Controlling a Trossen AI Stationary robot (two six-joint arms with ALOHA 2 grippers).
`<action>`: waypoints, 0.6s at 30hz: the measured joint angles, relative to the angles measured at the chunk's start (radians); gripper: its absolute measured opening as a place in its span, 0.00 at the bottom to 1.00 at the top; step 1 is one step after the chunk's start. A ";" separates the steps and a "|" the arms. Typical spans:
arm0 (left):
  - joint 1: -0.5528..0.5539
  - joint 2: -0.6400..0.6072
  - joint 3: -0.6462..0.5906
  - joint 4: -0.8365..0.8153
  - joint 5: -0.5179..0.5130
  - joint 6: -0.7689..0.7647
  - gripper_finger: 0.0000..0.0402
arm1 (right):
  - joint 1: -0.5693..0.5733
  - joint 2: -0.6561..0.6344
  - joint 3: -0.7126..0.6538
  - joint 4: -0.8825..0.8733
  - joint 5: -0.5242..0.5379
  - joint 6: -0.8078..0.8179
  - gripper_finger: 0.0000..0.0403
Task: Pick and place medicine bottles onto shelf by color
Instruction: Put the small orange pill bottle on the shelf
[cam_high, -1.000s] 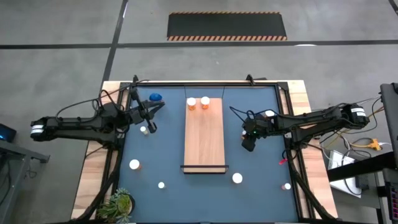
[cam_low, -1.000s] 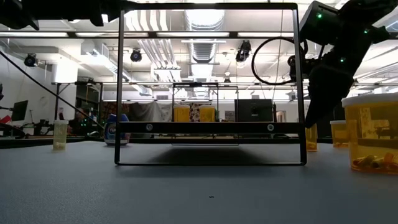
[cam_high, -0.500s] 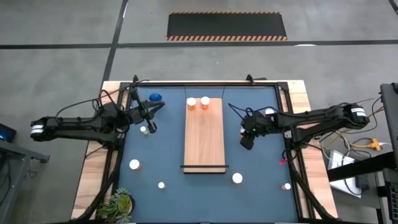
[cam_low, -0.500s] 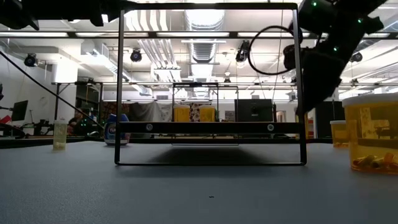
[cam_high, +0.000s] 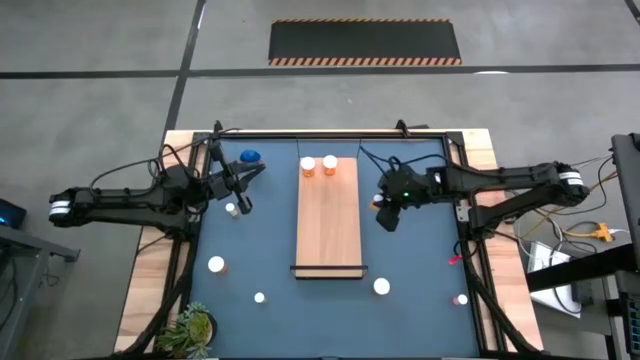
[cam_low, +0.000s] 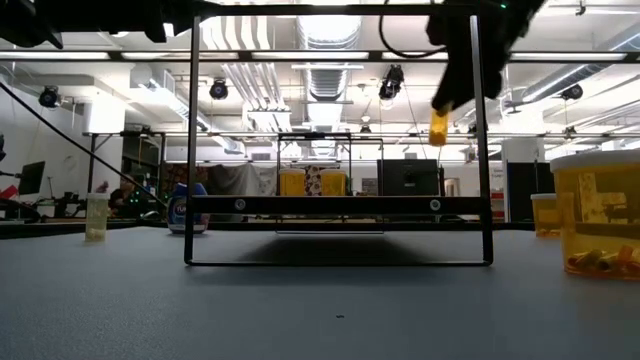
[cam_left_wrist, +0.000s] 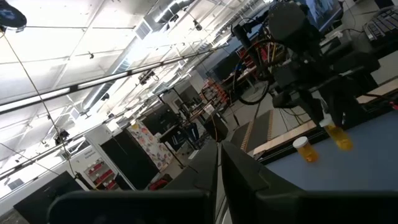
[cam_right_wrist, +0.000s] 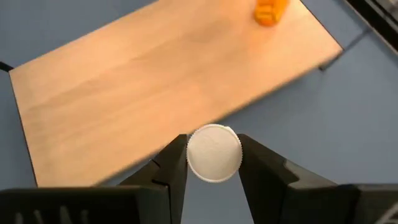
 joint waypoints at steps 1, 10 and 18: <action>0.000 0.000 0.000 0.000 0.000 0.000 0.01 | 0.003 0.023 0.022 0.000 -0.001 -0.009 0.29; 0.000 0.000 0.000 -0.002 0.000 0.000 0.01 | 0.020 0.253 0.251 -0.002 -0.045 -0.071 0.29; 0.000 -0.001 -0.001 -0.003 0.000 0.000 0.01 | 0.055 0.420 0.416 -0.029 -0.062 -0.108 0.29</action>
